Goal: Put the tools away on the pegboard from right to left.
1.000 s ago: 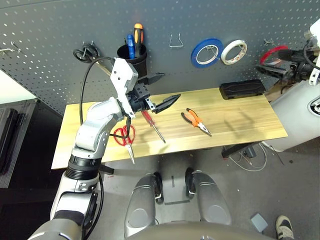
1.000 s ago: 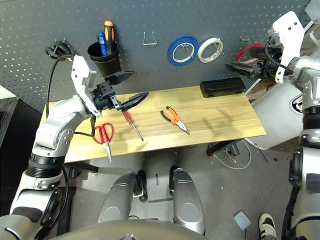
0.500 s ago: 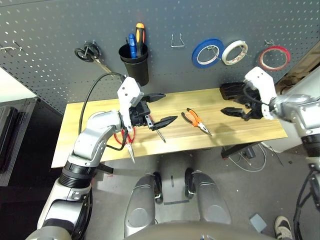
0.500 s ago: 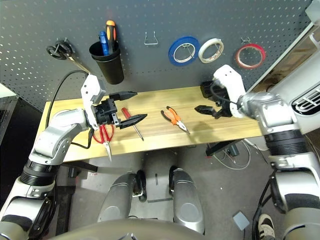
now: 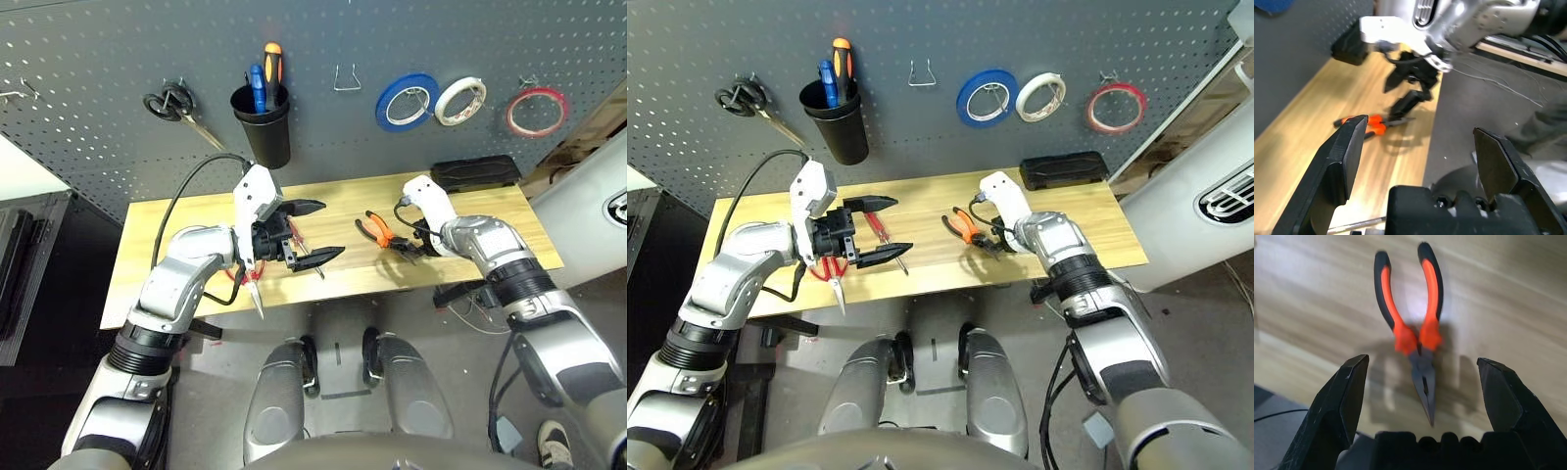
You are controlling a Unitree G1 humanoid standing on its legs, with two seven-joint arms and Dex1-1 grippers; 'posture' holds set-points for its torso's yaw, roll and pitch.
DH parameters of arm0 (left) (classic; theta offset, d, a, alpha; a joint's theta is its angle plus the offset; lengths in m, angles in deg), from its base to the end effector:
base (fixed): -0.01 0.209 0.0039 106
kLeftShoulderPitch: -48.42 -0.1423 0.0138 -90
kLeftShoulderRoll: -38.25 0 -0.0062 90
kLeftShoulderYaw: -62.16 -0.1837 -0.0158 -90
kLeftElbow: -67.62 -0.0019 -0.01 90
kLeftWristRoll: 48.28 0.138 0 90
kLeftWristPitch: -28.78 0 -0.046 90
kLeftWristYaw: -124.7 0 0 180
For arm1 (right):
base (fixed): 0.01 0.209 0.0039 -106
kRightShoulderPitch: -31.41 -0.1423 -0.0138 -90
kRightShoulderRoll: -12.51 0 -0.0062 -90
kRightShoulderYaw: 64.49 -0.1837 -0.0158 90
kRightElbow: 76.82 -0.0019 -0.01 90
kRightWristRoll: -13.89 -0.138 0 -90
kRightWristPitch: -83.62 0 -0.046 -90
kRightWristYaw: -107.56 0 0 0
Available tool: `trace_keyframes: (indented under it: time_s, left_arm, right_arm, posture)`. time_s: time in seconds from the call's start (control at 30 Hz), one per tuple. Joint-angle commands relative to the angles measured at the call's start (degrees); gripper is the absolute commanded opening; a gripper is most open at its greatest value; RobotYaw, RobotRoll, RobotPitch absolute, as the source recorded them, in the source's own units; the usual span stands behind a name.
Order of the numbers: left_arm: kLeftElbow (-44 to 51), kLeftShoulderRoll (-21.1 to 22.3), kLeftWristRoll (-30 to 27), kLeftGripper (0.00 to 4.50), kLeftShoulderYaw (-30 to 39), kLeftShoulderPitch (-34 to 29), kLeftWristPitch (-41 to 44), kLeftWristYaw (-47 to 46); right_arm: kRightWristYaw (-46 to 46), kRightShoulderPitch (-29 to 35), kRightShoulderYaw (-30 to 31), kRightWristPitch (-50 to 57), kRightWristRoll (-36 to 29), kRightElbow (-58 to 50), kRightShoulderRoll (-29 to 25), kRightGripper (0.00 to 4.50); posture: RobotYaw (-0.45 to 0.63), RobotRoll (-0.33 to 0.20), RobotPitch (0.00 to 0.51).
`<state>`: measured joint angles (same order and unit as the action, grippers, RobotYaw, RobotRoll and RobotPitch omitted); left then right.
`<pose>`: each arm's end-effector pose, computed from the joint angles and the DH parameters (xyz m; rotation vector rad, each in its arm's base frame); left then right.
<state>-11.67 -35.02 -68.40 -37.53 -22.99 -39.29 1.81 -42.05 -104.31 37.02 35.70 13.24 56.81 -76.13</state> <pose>0.2494 0.1896 0.1395 0.2818 0.1135 -1.2286 0.3282 -0.1598 0.0861 -0.2359 0.8062 0.5125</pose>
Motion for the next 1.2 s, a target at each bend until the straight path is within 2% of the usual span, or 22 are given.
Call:
trace_keyframes:
  time_s: [0.03, 0.47, 1.2]
  left_arm:
    - [1.38, 0.88, 0.17, 4.5, -1.15, -1.68, 0.67, 0.9]
    - [7.18, 1.53, -1.2, 4.5, -0.2, -5.15, 4.25, -0.84]
    - [11.08, 4.31, -1.57, 4.5, -0.24, -8.23, 6.78, -1.55]
  right_arm:
    - [-0.95, -1.07, 0.48, -3.09, 1.79, 6.27, 1.29, 4.46]
    - [-4.19, -5.62, -0.7, -11.41, 4.38, 19.11, 5.28, 4.46]
    - [-7.59, -9.07, -2.11, -18.32, 7.33, 28.94, 7.89, 4.46]
  posture:
    - [-0.06, 0.0, 0.26]
    - [-0.02, 0.0, 0.286]
    - [0.02, 0.0, 0.299]
